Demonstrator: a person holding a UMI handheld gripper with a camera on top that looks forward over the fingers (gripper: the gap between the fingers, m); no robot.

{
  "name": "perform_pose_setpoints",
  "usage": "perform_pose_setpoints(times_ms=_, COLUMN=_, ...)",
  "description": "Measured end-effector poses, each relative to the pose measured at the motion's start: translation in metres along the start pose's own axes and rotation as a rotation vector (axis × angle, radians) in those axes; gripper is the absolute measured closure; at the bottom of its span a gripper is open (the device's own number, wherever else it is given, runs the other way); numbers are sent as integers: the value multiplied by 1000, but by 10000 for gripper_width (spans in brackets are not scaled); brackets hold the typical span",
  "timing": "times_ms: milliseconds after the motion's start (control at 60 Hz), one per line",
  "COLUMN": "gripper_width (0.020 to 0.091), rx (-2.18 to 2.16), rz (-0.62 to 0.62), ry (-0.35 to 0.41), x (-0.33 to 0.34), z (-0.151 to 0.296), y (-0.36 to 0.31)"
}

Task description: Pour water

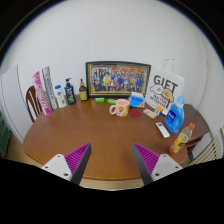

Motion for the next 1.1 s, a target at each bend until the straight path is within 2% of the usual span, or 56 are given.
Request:
perform_pose_setpoints(times_ms=100, gripper_width=247, rx=-7, rz=-8, ry=-4, x=0, z=-2, y=16)
perform_pose_setpoints(times_ms=117, gripper_width=246, rx=-10, rz=-4, ry=-4, x=-3, z=-4, y=43)
perform_pose_setpoints(times_ms=483, gripper_width=247, rx=-36, rz=-56, ry=-1, x=-33, z=-50, y=222)
perform_pose_setpoints(times_ms=667, gripper_width=250, rx=-48, rz=-83, ry=44, x=-64, z=-66, y=301)
perform_pose_setpoints(times_ms=917, gripper_width=247, rx=-44, rz=-63, ry=160, x=-126, z=-45, y=356)
perform_pose_setpoints(times_ms=1000, gripper_width=300, rx=-45, rz=-65, ry=175, x=-146, z=-41, y=366)
perform_pose_setpoints(times_ms=1100, gripper_width=465, rx=-39, rz=-69, ry=190, x=-161, z=-40, y=380)
Point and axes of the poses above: the point between the fingertips, and its own axes, seen from behind it with the camera up: y to the right, z up, x backward, against the way the camera looks, the point moved 9 cm from there along x, backward, against the way the camera looks, and after that the axes turned 6 degrees about -x, right-handed, at the moved point
